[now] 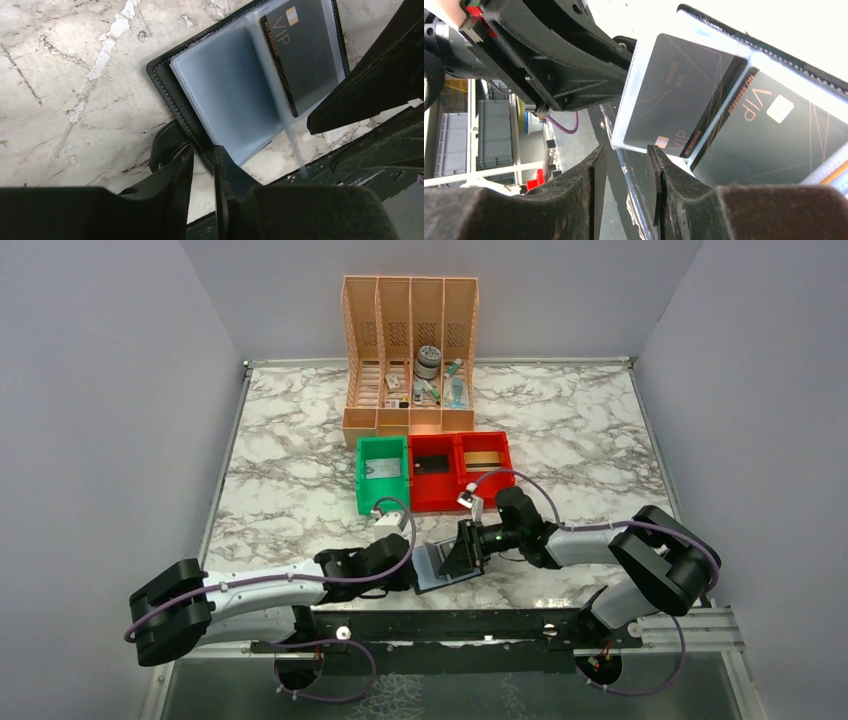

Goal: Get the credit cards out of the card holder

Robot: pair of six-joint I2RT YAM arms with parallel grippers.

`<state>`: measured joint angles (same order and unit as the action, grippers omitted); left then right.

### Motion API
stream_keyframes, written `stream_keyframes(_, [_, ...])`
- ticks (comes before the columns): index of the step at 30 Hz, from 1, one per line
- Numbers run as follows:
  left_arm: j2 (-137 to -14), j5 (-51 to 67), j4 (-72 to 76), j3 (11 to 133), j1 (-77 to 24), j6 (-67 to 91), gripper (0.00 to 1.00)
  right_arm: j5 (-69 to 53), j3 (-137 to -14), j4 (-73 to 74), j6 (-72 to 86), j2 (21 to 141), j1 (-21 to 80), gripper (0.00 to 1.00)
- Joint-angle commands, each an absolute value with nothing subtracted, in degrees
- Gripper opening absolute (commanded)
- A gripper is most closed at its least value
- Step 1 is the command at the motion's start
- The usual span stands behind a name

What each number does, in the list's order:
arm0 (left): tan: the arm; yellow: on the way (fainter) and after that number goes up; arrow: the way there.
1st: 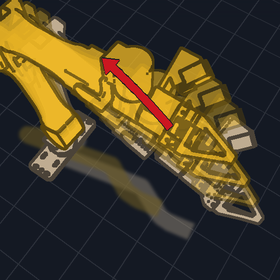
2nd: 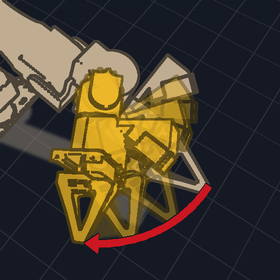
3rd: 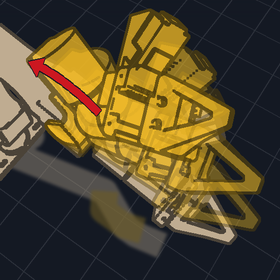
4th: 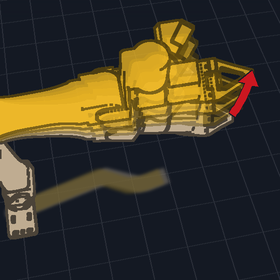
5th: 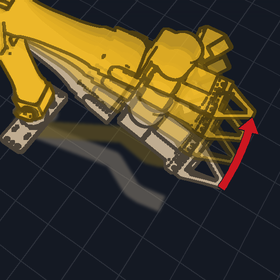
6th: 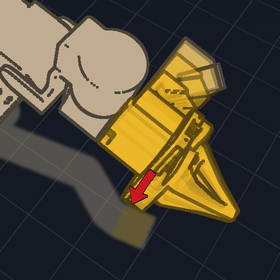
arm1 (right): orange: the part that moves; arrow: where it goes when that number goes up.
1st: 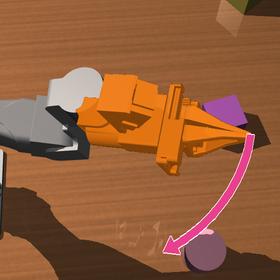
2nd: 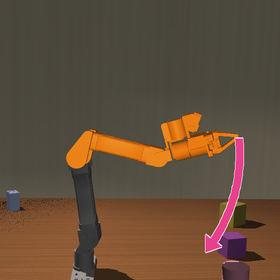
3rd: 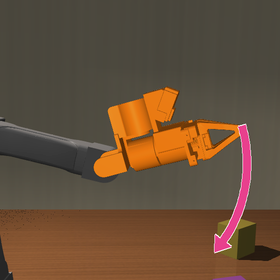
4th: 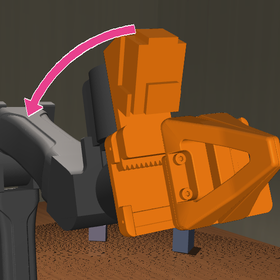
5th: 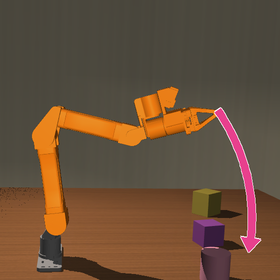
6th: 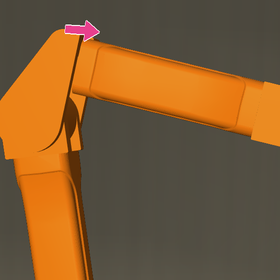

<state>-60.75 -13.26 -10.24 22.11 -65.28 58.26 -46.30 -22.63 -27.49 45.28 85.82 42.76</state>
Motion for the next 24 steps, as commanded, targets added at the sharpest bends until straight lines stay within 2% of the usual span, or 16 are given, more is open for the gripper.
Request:
stream_keyframes(1, [-58.5, -15.4, -12.0, 22.9, -65.5, 59.0, 0.26, -44.7, -25.2, -24.8, 41.3, 84.8, 43.3, 0.36])
stream_keyframes(8, [-55.6, -17.3, -14.8, 23.2, -65.5, 60.8, 0.33, -45.5, -24.7, -27.7, 44.0, 86.2, 43.3, 0.36])
stream_keyframes(15, [-49.5, -18.0, -17.1, 22.6, -65.5, 61.8, 0.41, -36.5, -27.2, -14.7, 38.0, 82.9, 43.3, 0.36])
stream_keyframes(19, [-47.7, -16.3, -15.0, 22.5, -65.5, 60.6, 0.48, -33.0, -26.4, -12.6, 37.7, 80.3, 43.3, 0.37])
stream_keyframes(24, [-47.3, -12.9, -8.1, 22.0, -65.4, 58.6, 0.52, -33.4, -26.6, -13.2, 38.3, 81.4, 43.3, 0.37])
